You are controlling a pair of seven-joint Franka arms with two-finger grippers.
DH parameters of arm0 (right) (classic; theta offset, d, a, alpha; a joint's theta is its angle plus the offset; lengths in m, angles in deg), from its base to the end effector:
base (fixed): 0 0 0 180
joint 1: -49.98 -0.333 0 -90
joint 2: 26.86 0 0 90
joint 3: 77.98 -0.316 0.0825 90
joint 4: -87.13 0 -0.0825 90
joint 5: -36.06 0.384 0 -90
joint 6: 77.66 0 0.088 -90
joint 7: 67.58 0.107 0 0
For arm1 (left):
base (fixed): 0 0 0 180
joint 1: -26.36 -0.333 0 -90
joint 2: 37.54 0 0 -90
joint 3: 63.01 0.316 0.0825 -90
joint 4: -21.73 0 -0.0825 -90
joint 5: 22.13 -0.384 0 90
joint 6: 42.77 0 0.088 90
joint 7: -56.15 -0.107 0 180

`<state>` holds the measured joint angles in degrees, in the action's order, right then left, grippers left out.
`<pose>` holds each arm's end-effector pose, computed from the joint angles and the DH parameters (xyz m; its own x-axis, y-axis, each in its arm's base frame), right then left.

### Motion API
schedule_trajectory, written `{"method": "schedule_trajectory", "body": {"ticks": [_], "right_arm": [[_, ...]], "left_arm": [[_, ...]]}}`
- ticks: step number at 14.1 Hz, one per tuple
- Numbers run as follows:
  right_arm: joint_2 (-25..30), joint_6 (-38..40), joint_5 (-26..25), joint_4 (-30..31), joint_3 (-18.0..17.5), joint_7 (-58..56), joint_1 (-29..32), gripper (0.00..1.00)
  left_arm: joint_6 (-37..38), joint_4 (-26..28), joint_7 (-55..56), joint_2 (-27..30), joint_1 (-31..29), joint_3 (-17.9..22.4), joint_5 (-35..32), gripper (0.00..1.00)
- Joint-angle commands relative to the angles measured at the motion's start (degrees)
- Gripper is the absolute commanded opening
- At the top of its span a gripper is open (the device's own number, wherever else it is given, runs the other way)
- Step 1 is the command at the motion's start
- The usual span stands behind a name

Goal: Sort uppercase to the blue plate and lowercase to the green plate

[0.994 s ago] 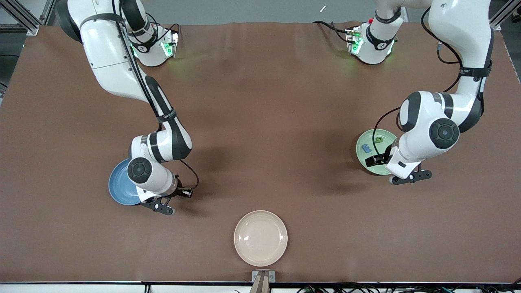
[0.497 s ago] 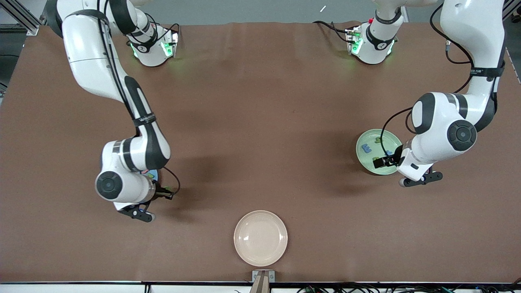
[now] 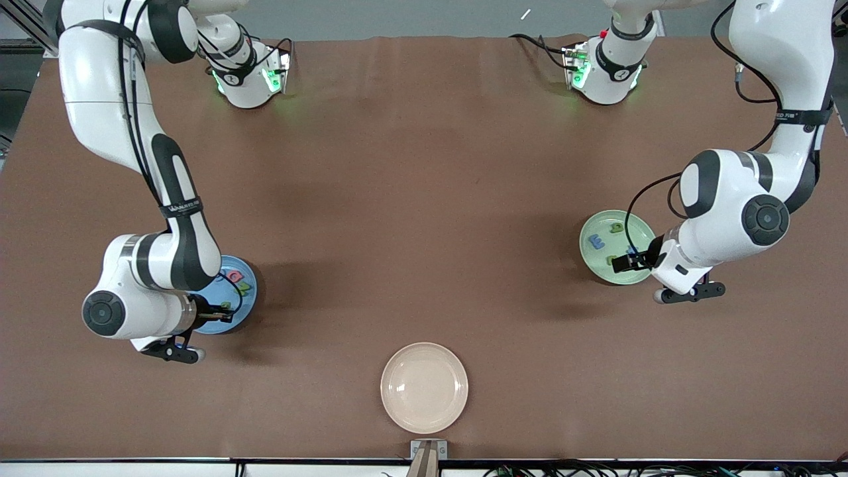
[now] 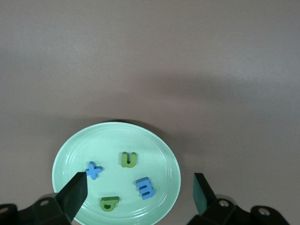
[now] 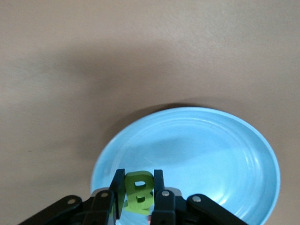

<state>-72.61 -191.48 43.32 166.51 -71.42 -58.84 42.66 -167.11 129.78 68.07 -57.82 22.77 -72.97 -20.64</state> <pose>0.7107 0.0326 0.2212 0.9663 -0.1717 -0.1919 -0.1736 -0.9848 0.0072 0.6164 -0.0642 0.3177 0.9898 0.1176 -0.0808 0.1229 -0.9903 0.0651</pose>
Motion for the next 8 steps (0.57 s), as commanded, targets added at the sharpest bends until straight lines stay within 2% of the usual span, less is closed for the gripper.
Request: {"method": "schedule_trajectory", "body": {"ticks": [1,3,5,8], "right_arm": [[1.2,-0.3,-2.1,3.1,-0.8,-1.1,0.7,0.02],[2.3,-1.7,-2.2,5.9,-0.8,-1.1,1.0,0.02],[4.1,-5.4,-2.2,10.2,-0.8,-1.1,1.0,0.02],[4.8,-6.5,-2.2,12.1,-0.8,-1.1,1.1,0.02]], "left_arm": [[3.1,2.1,-3.2,5.8,-1.2,-0.1,-0.5,0.99],[7.6,1.0,-3.7,7.4,-2.2,-0.4,-0.6,0.99],[8.7,1.1,-4.3,10.6,-2.3,-0.4,-0.6,0.99],[14.2,1.3,-4.5,16.3,-2.2,-0.5,-0.5,0.99]]}}
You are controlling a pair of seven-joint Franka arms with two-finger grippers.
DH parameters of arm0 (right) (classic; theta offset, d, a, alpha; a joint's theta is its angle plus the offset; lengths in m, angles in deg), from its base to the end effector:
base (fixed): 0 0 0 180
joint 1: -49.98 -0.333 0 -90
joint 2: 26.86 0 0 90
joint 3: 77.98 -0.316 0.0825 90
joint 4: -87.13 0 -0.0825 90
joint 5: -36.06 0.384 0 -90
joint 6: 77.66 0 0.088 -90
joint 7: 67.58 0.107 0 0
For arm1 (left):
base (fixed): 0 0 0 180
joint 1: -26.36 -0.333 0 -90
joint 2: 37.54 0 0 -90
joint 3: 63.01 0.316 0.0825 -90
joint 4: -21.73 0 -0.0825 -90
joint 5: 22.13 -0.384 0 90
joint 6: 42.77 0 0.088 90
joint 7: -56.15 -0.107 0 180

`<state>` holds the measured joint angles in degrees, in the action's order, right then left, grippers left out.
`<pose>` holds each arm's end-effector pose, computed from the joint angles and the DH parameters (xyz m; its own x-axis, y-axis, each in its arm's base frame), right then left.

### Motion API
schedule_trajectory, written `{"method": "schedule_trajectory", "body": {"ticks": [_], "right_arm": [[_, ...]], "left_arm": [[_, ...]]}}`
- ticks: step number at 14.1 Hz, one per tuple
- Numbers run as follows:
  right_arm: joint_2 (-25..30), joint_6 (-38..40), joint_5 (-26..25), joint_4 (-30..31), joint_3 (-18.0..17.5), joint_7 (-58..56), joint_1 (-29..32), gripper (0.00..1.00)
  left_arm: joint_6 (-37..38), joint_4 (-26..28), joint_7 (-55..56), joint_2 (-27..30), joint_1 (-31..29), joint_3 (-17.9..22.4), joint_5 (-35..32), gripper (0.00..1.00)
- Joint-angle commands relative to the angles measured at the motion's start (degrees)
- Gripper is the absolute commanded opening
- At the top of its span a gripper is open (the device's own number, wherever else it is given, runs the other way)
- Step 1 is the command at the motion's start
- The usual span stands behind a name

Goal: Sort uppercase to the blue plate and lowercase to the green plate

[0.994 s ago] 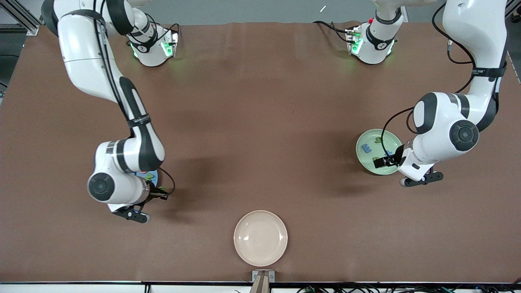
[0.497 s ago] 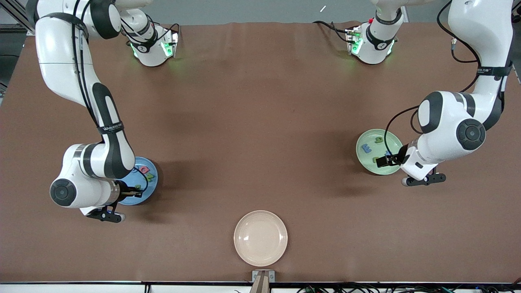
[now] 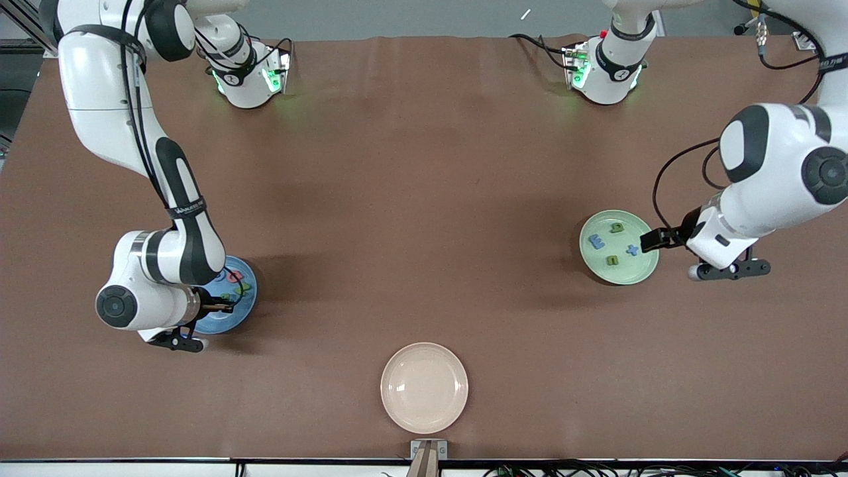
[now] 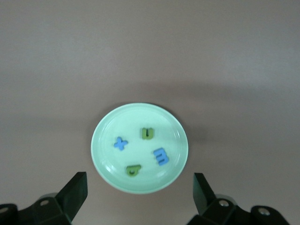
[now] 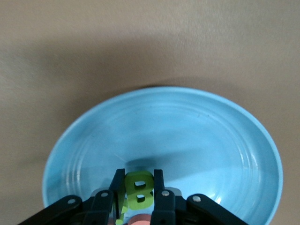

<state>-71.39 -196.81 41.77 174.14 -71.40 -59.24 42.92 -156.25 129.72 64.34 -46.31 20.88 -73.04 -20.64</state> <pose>0.6859 0.0215 0.1867 0.9638 -0.1699 -0.2056 -0.1662 -0.9855 0.0357 0.5896 -0.0450 0.4230 0.9953 0.0743 -0.0618 0.0770 -0.9962 0.0414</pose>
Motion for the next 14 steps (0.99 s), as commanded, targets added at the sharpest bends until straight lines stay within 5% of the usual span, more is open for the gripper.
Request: {"method": "schedule_trajectory", "body": {"ticks": [1,8,9,10,11,14], "right_arm": [[3.7,-1.3,-0.6,4.9,-0.7,-0.7,0.8,0.02],[4.4,-2.2,-0.6,6.9,-0.8,-0.7,1.2,0.04],[4.4,-2.1,-0.6,6.8,-0.8,-0.8,1.3,0.2],[4.4,-2.1,-0.6,6.7,-0.8,-0.8,1.3,0.65],[4.4,-2.0,-0.6,6.4,-0.8,-0.7,1.3,1.0],[5.0,-0.8,-0.6,4.8,-0.8,-0.6,1.2,1.0]], "left_arm": [[5.2,1.4,-0.9,6.4,-0.4,-0.5,-0.3,0.99],[13.1,-3.2,-4.2,13.8,-3.3,-0.3,0.4,0.99],[15.6,-5.0,-5.5,13.9,-3.5,-0.1,0.4,0.99],[18.4,-7.7,-6.7,13.9,-3.7,0.0,0.3,0.99],[20.2,-10.0,-7.7,13.8,-4.7,0.2,0.2,0.99],[24.3,-14.6,-8.4,14.0,-5.7,0.2,0.2,1.0]]}}
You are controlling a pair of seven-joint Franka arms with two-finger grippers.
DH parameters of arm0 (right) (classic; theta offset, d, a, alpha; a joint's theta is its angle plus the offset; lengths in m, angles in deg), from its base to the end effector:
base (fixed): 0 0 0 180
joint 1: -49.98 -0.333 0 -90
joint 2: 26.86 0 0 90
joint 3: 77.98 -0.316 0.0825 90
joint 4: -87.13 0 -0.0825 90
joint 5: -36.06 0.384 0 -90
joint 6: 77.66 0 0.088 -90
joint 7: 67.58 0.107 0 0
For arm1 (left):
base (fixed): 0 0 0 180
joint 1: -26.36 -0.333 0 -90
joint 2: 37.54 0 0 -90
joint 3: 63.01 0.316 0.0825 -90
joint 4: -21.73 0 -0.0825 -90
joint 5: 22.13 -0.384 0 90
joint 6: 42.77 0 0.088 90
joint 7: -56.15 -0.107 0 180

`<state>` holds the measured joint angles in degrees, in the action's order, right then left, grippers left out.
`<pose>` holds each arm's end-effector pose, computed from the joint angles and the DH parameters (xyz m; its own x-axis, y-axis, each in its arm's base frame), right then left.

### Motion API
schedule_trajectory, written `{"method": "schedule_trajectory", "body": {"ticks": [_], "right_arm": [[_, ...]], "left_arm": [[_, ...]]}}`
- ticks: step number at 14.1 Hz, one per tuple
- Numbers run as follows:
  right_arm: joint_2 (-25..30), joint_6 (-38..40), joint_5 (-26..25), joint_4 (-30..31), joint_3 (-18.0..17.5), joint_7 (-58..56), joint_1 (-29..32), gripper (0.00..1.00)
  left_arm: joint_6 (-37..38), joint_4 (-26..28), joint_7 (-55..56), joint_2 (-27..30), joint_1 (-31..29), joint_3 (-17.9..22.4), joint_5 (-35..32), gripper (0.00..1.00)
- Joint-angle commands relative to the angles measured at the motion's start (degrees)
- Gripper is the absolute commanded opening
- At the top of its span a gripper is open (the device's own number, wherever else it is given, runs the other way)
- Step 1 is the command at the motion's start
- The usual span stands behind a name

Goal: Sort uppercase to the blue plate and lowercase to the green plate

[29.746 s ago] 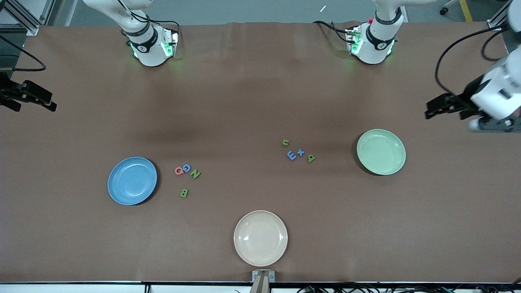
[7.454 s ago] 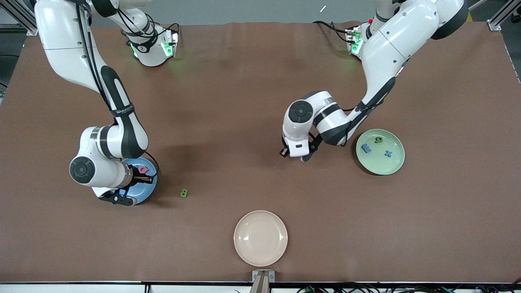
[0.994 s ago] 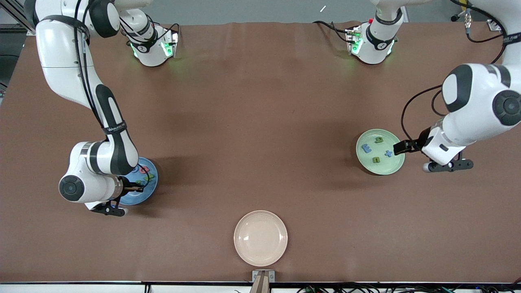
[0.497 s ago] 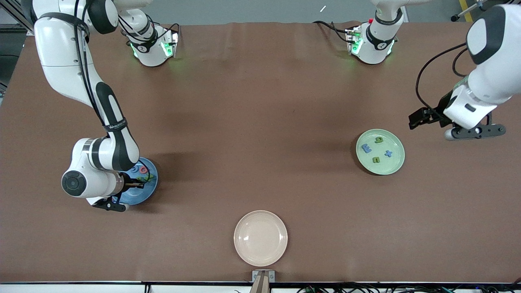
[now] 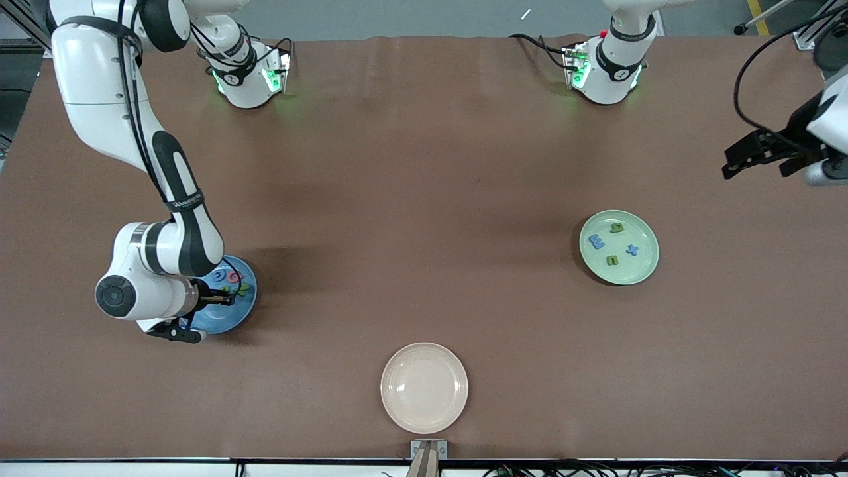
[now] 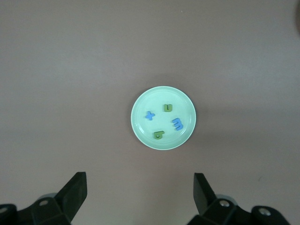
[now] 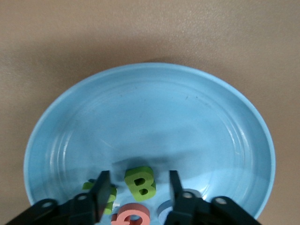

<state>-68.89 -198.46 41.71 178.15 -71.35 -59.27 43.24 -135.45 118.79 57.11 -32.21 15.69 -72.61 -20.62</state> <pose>0.6736 0.0148 0.1899 0.9625 -0.1798 -0.2033 -0.1765 -0.9837 0.0347 0.5293 0.0031 0.6199 0.9992 0.0371 0.0151 0.0370 -0.9993 0.0111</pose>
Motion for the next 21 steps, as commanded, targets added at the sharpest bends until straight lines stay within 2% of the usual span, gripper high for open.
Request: {"method": "schedule_trajectory", "body": {"ticks": [1,4,6,10,13,17,21], "right_arm": [[2.9,1.3,-0.6,0.4,-0.8,-0.7,0.9,1.0],[4.3,2.3,-0.6,-1.1,-0.8,-0.8,0.9,1.0],[6.0,6.6,-0.7,-2.3,-0.7,-1.9,0.9,1.0],[12.3,17.5,-0.9,-2.5,-0.7,-3.5,2.0,1.0],[17.8,24.9,-2.8,-2.6,-0.8,-3.6,2.3,1.0],[24.1,30.0,-3.6,-2.5,-0.8,-4.3,2.7,1.0],[27.8,34.0,-3.7,-2.4,-0.8,-10.0,6.7,1.0]], "left_arm": [[4.8,-4.8,-1.1,-0.1,-0.5,-0.2,0.2,1.0],[6.7,-5.9,0.2,-0.1,-0.3,-0.8,0.2,1.0],[6.6,-6.9,0.2,-0.5,-0.4,-0.7,0.2,1.0],[6.5,-8.0,-0.3,-1.0,0.0,-0.8,-0.4,1.0],[5.8,-8.9,-0.2,-1.5,0.2,-0.9,-0.5,1.0],[5.2,-9.7,0.2,-2.5,0.2,-0.9,-0.5,1.0],[5.2,-9.6,0.3,-3.0,0.0,-0.9,-0.6,1.0]]}}
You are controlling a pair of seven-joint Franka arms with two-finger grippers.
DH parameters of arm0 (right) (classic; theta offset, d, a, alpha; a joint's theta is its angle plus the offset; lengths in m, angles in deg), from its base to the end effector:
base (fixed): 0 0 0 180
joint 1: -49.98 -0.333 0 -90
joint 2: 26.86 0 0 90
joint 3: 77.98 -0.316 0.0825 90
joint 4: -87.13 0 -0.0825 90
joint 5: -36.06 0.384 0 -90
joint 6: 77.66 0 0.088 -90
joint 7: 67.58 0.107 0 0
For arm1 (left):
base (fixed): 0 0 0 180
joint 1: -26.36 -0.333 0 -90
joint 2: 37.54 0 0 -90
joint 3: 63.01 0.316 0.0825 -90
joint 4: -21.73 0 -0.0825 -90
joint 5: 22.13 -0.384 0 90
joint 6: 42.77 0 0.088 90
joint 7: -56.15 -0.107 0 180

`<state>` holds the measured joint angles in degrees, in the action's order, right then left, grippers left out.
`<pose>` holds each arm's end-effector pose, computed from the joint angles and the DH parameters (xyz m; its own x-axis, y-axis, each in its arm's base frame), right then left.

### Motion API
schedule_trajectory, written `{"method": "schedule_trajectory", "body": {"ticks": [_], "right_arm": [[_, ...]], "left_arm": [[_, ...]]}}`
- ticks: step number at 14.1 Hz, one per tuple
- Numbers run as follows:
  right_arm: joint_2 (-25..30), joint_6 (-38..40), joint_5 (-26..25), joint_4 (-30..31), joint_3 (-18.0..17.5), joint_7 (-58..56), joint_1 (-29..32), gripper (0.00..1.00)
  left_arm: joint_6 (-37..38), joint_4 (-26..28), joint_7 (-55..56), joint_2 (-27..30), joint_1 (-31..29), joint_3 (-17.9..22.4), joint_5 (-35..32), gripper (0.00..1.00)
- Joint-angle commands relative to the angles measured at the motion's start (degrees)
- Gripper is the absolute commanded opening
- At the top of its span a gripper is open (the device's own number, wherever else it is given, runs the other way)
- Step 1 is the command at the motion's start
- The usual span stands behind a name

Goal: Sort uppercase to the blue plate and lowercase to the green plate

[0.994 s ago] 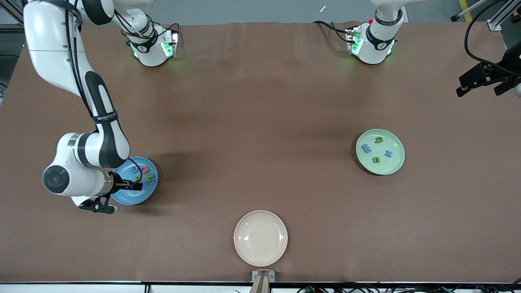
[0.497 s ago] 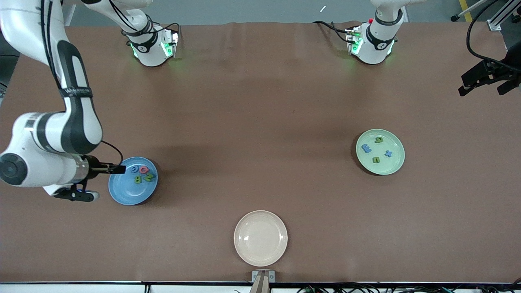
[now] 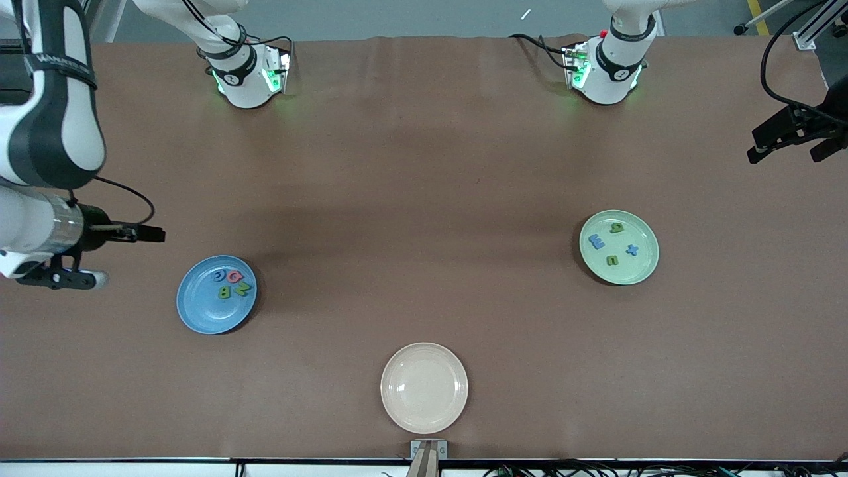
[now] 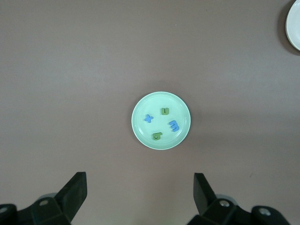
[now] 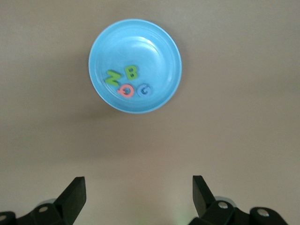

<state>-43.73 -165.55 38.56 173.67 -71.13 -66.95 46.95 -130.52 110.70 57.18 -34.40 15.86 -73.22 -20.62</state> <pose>0.6186 -0.0283 0.4771 0.9609 -0.0779 -0.2656 -0.0821 -0.9966 -0.0049 0.5339 -0.0032 0.6588 0.9992 0.0219 0.0323 0.0214 -0.9996 0.0172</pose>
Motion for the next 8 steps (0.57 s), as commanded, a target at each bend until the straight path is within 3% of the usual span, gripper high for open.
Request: {"method": "schedule_trajectory", "body": {"ticks": [1,8], "right_arm": [[3.5,1.5,-0.6,2.1,-1.1,-2.3,3.5,1.0],[6.4,1.4,-0.7,1.0,-1.1,-2.4,3.5,1.0]], "left_arm": [[0.2,-1.6,0.1,-1.2,-0.4,-0.2,-0.6,1.0],[0.2,-1.5,0.1,-1.6,-0.2,-0.1,-0.6,1.0]]}}
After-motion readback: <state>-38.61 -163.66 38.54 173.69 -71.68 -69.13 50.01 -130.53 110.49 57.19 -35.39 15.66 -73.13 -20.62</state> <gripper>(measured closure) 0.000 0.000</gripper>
